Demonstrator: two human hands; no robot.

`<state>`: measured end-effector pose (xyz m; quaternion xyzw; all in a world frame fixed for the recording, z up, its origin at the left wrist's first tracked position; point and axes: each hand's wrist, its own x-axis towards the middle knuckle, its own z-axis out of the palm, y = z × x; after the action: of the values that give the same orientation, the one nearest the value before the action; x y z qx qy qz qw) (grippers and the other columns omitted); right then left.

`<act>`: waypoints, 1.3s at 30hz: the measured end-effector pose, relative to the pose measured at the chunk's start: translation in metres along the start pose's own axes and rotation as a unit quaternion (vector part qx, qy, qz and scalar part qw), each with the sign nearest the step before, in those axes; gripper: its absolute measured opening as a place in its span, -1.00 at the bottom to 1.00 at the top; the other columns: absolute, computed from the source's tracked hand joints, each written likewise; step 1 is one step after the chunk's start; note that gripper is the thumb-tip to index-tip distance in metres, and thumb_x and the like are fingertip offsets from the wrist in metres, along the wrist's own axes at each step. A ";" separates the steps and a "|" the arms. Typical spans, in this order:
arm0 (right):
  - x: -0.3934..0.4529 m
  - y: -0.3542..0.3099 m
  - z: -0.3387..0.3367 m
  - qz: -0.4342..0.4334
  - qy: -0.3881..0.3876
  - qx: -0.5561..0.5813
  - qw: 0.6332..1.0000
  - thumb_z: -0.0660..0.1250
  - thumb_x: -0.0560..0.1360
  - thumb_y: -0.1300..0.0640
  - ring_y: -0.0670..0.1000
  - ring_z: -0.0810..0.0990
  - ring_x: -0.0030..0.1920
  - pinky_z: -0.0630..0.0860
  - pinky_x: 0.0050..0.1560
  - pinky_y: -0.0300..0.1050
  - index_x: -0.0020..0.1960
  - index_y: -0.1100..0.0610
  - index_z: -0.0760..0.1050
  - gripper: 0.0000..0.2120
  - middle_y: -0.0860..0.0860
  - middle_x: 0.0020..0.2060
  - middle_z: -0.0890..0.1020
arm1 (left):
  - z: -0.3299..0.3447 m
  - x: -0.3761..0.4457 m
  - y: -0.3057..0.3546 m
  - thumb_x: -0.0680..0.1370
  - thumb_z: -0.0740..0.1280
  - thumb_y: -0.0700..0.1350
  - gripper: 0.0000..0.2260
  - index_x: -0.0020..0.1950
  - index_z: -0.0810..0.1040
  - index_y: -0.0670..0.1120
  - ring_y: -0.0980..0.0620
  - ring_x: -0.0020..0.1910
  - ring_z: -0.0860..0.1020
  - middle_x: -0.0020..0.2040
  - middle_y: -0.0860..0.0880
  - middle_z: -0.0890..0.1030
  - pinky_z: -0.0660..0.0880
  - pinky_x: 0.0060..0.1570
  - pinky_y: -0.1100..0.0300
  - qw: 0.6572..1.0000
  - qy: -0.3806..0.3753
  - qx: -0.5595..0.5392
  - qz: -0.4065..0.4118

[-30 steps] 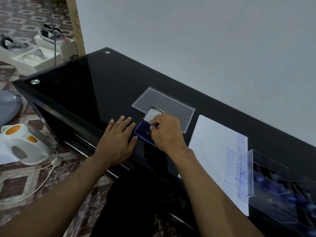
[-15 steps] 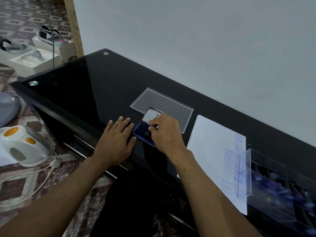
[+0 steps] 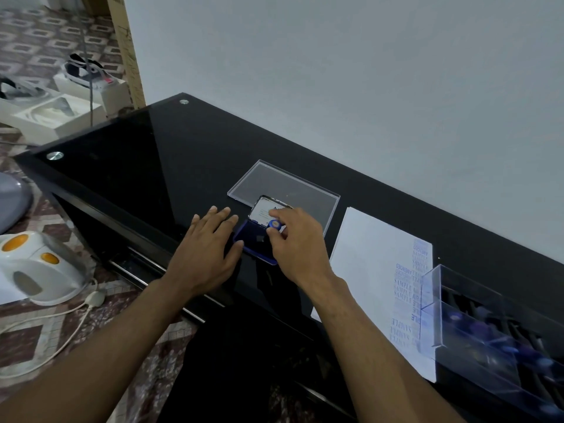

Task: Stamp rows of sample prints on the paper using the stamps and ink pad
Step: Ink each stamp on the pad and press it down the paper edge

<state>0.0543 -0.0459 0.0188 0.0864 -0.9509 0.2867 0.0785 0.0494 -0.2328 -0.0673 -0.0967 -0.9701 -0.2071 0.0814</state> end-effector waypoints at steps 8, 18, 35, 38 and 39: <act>-0.021 0.036 -0.047 0.027 0.072 0.003 0.997 0.35 0.55 0.25 -0.04 0.58 -0.02 0.42 -0.09 -0.46 0.14 0.10 0.66 -0.79 0.01 0.00 0.61 | 0.007 0.015 0.055 0.58 -0.04 0.24 -0.35 0.55 0.30 -0.10 -0.09 0.60 0.13 0.57 -0.10 0.28 0.02 0.58 -0.11 0.998 -0.005 -0.003 0.064; -0.054 0.113 -0.106 0.140 0.120 -0.005 0.983 0.35 0.54 0.24 -0.03 0.61 -0.02 0.36 0.04 -0.53 0.20 0.06 0.62 -0.74 -0.01 0.11 0.58 | 0.038 0.031 0.145 0.61 0.04 0.20 -0.42 0.58 0.26 -0.04 -0.04 0.61 0.06 0.61 -0.06 0.21 0.03 0.58 -0.08 0.988 -0.044 -0.032 0.142; -0.061 0.183 -0.152 0.195 0.152 -0.060 0.967 0.40 0.54 0.21 -0.06 0.58 -0.10 0.38 -0.07 -0.45 0.13 0.14 0.65 -0.82 0.02 0.06 0.61 | 0.087 0.062 0.227 0.59 -0.02 0.24 -0.39 0.58 0.26 0.00 -0.04 0.62 0.06 0.62 -0.02 0.19 -0.01 0.58 -0.05 0.976 -0.100 -0.035 0.191; -0.054 0.188 -0.152 0.207 0.137 -0.058 0.967 0.40 0.54 0.18 -0.04 0.59 -0.04 0.44 0.03 -0.33 0.17 0.13 0.64 -0.78 0.02 0.09 0.61 | 0.094 0.071 0.232 0.58 -0.06 0.26 -0.36 0.59 0.24 0.01 -0.03 0.62 0.03 0.63 0.00 0.16 0.00 0.59 -0.07 0.975 -0.114 -0.027 0.189; -0.052 0.191 -0.152 0.206 0.132 -0.060 0.968 0.39 0.54 0.18 -0.05 0.59 -0.05 0.45 0.02 -0.33 0.17 0.13 0.64 -0.78 0.02 0.09 0.61 | 0.097 0.074 0.233 0.58 -0.06 0.26 -0.36 0.60 0.24 0.01 -0.03 0.62 0.03 0.63 0.00 0.16 -0.01 0.59 -0.06 0.975 -0.117 -0.025 0.190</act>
<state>0.0801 0.2017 0.0321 -0.1549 -0.9447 0.2482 0.1480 0.0176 0.0276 -0.0496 -0.3045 -0.9314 -0.1996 0.0029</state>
